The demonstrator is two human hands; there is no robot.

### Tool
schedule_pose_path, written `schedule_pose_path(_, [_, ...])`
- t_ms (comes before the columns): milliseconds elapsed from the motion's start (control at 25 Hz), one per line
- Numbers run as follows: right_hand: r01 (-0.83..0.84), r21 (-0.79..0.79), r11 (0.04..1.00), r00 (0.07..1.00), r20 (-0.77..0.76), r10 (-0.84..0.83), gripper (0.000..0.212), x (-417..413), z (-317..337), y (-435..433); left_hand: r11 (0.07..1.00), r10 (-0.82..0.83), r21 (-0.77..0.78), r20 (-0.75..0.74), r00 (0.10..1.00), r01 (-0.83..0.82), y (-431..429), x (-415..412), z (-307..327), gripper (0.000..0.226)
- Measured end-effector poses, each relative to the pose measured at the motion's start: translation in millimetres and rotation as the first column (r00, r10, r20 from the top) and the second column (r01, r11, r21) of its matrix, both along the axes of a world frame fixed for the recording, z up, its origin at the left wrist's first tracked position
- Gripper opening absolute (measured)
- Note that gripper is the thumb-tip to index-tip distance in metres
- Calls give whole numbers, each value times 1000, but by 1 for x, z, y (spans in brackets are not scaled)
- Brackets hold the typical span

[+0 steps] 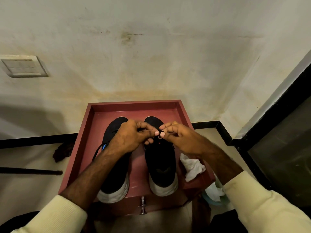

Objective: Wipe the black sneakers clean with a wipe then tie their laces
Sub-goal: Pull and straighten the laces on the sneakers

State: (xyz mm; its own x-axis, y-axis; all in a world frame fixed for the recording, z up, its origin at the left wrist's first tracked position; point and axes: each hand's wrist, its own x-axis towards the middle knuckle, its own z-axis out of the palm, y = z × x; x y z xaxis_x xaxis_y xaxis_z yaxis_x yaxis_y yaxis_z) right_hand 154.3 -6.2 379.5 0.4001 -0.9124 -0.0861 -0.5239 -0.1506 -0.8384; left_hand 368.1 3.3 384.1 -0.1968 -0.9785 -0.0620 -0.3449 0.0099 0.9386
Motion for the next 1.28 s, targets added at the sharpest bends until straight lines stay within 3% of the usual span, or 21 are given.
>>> schedule_pose_path(160, [-44, 118, 992, 986, 163, 25, 26, -1, 4, 3, 995, 16, 100, -101, 995, -6, -2, -1, -2, 12])
schedule_pose_path(200, [-29, 73, 997, 989, 144, 18, 28, -1, 3, 3, 994, 14, 114, -109, 994, -2, -2, 0, -1, 11])
schedule_pose_path(280, [11, -163, 987, 1000, 3, -11, 27, 1, 0, 3, 991, -2, 136, -109, 994, 17, -1, 0, -2, 13])
schedule_pose_path(400, [-13, -430, 903, 987, -152, -58, 33, 3, -1, 4, 986, -24, 160, -94, 995, 39, -2, 1, -5, 17])
schedule_pose_path(480, [24, -474, 880, 995, -70, -65, 33, 2, 3, 5, 980, -28, 192, -112, 993, 50, -3, 1, -7, 21])
schedule_pose_path(640, [84, -443, 893, 996, 52, -68, 15, 1, 3, 6, 964, 10, 264, -192, 981, 42, -6, 0, -4, 24])
schedule_pose_path(680, [121, -418, 901, 992, 82, -95, 13, 0, 0, 5, 964, 11, 265, -160, 987, 32, -7, 3, -3, 25])
schedule_pose_path(760, [214, -347, 913, 976, 106, -188, 12, -6, -2, 3, 982, -14, 190, 97, 995, -4, -11, 15, 0, 23])
schedule_pose_path(840, [268, -260, 928, 963, 41, -266, 13, -19, -1, -2, 995, -4, 95, 401, 916, -38, -13, 28, 1, 25])
schedule_pose_path(880, [276, -213, 937, 959, -7, -284, 14, -24, -1, -3, 997, 1, 72, 482, 876, -41, -13, 32, 2, 25])
schedule_pose_path(1280, [314, -103, 944, 925, -188, -329, 25, -42, -17, 1, 999, -33, 26, 799, 601, 21, -14, 30, -2, 25])
